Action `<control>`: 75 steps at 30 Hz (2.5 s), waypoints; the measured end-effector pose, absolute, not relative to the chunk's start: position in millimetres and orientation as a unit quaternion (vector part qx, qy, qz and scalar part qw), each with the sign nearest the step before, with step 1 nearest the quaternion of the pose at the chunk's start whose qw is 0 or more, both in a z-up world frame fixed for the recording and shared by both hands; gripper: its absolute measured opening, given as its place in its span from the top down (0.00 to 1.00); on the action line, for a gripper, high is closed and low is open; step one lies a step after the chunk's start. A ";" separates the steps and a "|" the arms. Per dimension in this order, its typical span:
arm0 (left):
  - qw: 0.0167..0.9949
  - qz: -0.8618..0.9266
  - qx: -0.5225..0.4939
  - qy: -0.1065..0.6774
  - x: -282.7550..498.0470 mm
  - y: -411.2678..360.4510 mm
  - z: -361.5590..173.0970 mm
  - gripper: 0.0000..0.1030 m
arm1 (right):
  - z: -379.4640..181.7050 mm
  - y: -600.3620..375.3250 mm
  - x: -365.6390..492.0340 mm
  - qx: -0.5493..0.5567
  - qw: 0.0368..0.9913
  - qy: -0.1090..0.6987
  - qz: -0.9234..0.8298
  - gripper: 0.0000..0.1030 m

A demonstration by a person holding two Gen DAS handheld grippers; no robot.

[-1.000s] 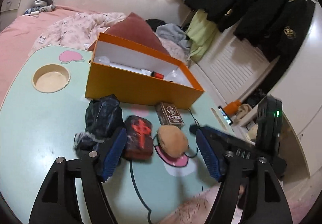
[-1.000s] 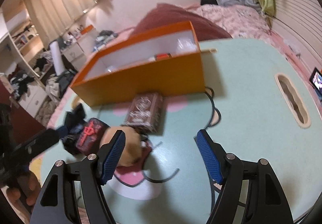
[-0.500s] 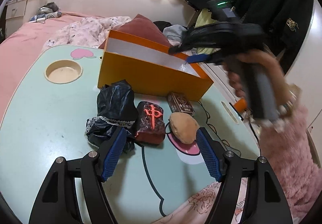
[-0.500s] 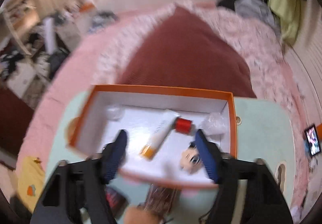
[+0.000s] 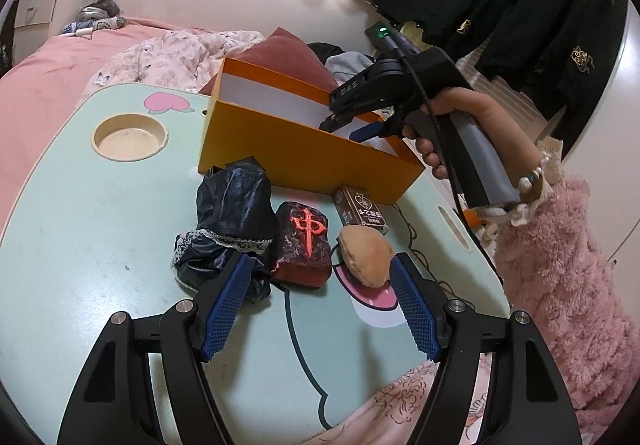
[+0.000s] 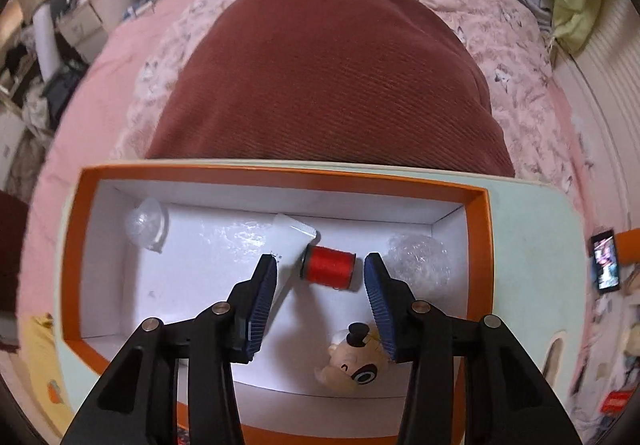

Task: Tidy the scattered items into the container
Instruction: 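Grasp the red thread spool with the right gripper, set it on the table, then grasp the white lip tube with the left gripper, set it on the table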

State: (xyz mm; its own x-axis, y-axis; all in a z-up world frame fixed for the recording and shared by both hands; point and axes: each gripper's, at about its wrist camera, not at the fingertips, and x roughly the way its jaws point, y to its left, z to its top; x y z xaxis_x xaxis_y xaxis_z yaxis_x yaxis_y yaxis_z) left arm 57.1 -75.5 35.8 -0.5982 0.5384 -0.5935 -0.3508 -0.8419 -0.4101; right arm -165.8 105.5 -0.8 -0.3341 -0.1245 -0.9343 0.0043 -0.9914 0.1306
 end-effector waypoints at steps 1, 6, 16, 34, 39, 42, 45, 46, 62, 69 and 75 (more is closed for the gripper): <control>0.252 0.885 -0.372 -0.126 57.4 -75.2 35.9 0.30 | -4.2 105.0 -167.7 0.585 0.037 -0.050 -0.809 0.57; 0.252 0.884 -0.371 -0.131 57.6 -76.6 35.3 0.30 | -15.4 112.9 -184.4 0.618 0.022 -0.064 -0.783 0.71; 0.252 0.884 -0.371 -0.133 56.9 -78.7 35.1 0.30 | 26.3 123.6 -151.6 0.535 0.053 -0.083 -0.839 0.72; 0.241 0.884 -0.381 -0.126 53.0 -76.1 32.6 0.30 | -6.2 148.4 18.8 0.478 0.146 -0.102 -0.860 0.70; 0.236 0.886 -0.381 -0.118 52.2 -75.1 36.2 0.30 | -12.6 155.3 20.8 0.466 0.157 -0.136 -0.860 0.48; 0.231 0.890 -0.376 -0.112 49.3 -74.8 50.1 0.30 | -4.3 168.8 29.2 0.425 0.153 -0.176 -0.874 0.36; 0.222 0.897 -0.371 -0.089 36.7 -64.1 78.4 0.30 | 5.4 179.4 37.2 0.389 0.132 -0.189 -0.892 0.24; 0.220 0.898 -0.373 -0.075 29.3 -57.7 86.7 0.30 | 7.1 182.6 38.9 0.385 0.118 -0.187 -0.896 0.22; 0.145 0.807 -0.573 0.011 -166.2 61.6 39.9 0.30 | 13.9 201.3 54.7 0.357 0.097 -0.157 -0.916 0.24; 0.132 0.796 -0.588 0.060 -174.3 74.8 23.0 0.76 | 12.8 197.2 56.2 0.353 0.103 -0.147 -0.918 0.26; 0.145 0.807 -0.570 0.054 -168.8 59.1 26.5 0.78 | 12.1 193.0 57.1 0.352 0.107 -0.147 -0.918 0.26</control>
